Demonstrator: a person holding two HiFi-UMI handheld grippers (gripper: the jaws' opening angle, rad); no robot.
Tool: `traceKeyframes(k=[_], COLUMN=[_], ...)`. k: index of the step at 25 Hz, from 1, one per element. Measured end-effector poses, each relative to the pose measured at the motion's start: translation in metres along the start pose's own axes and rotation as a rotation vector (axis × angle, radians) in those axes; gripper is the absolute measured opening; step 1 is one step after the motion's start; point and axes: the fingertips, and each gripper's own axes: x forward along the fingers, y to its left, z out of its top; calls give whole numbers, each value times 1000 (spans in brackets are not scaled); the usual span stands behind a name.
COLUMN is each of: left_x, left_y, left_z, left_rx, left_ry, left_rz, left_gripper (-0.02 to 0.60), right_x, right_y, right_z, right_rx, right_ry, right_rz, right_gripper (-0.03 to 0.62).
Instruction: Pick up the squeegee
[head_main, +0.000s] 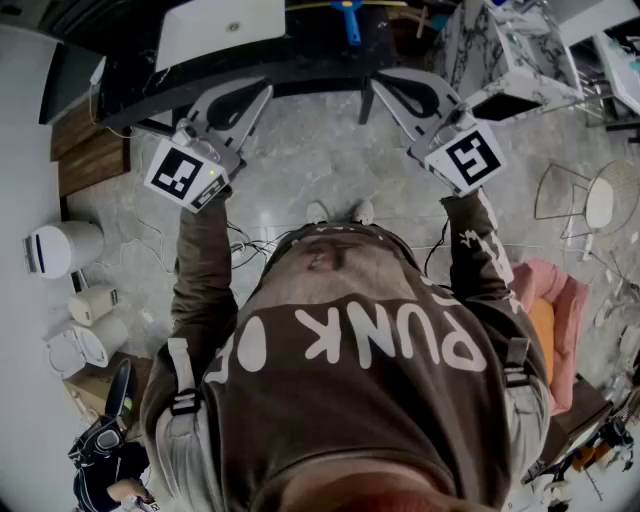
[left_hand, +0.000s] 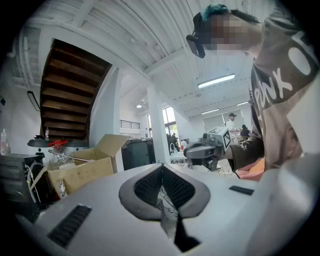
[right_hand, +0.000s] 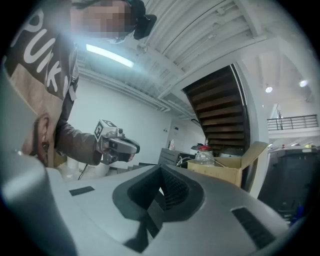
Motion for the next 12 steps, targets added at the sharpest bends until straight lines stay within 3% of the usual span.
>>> traceKeyframes(k=[12], left_x=[3], left_y=[1], left_z=[0], left_rx=[5], left_ry=[1], left_rz=[1], left_gripper=[3], right_x=[1], right_y=[0], right_z=[3], right_rx=[18], right_ry=[-28], right_rz=[18], right_gripper=[9])
